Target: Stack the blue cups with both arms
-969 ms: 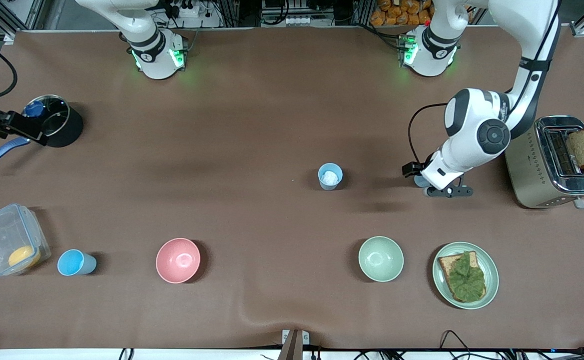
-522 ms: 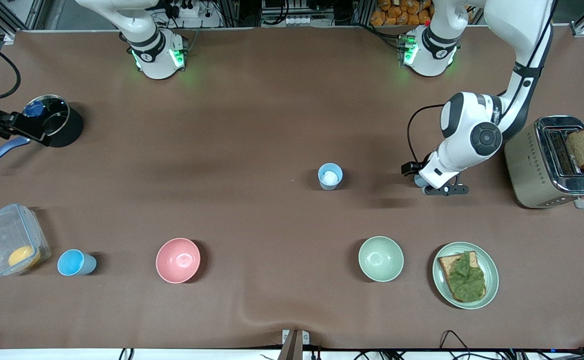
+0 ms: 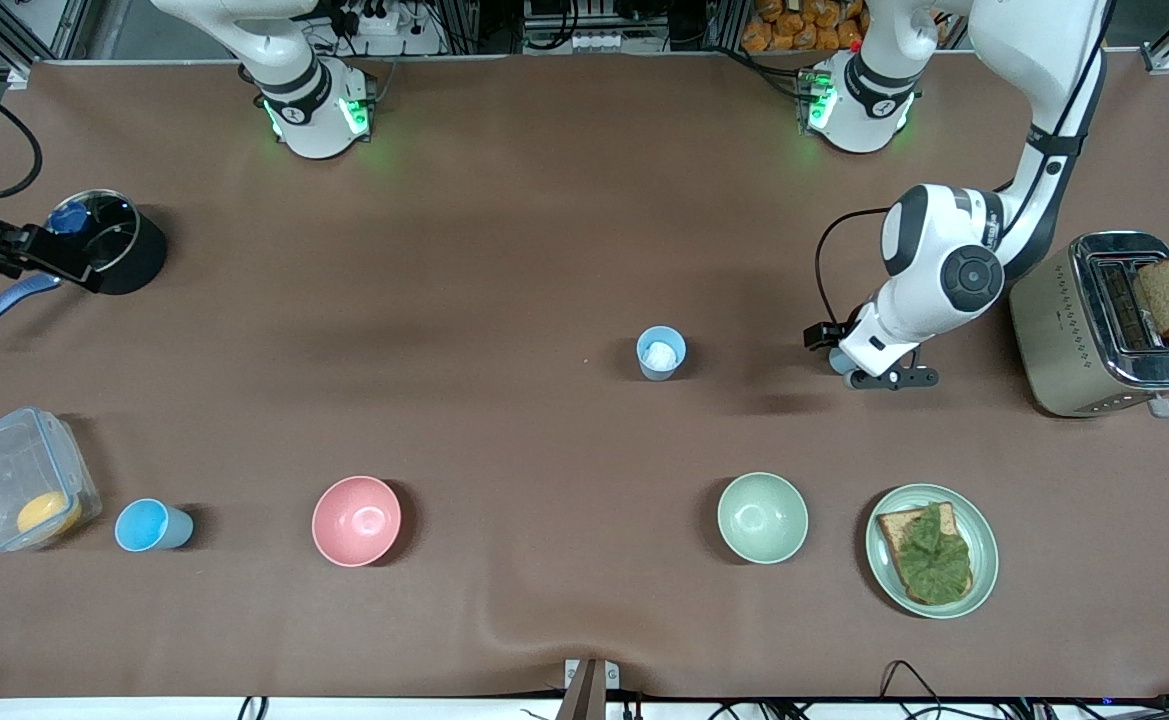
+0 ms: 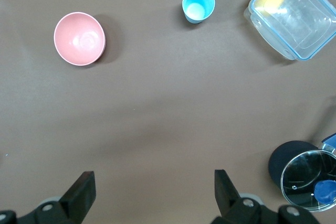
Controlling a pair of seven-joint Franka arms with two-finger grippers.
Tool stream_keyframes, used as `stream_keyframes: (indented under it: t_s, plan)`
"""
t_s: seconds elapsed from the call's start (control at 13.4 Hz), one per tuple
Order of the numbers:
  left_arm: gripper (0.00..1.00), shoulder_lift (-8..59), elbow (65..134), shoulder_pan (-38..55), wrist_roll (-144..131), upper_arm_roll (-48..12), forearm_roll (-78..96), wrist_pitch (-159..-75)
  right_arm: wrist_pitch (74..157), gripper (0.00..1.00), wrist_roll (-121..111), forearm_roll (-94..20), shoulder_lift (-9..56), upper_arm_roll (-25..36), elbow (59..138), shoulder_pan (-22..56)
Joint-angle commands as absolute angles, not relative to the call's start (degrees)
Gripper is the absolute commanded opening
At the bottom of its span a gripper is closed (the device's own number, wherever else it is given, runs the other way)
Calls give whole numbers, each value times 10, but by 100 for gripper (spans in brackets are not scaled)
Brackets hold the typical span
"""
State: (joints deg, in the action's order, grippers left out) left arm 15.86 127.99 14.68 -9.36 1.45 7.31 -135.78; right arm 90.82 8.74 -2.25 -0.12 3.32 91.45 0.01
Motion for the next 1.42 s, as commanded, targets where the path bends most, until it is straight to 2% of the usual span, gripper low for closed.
stream_keyframes:
  t_s: [0.0,0.07,0.15,0.75,1.19,1.34]
  plan:
    - [38,165,1282,145,-90,14,84,-1369,909,100,98,-13,-8,25,922,-8]
    - [17,166,1282,145,-91,14,84,-1369,909,100,98,-13,-8,25,922,-8]
    - [4,166,1282,145,-91,14,80,-1368,908,100,98,-13,-8,25,923,-8]
    - [0,116,1255,140,-99,14,77,-1326,908,100,99,-13,-8,25,922,-6]
    - [0,98,1103,178,-102,-3,78,-1224,907,100,99,-13,-8,25,922,-7]
    - [0,98,1059,198,-102,-15,84,-1217,907,100,99,-13,-8,25,922,-6]
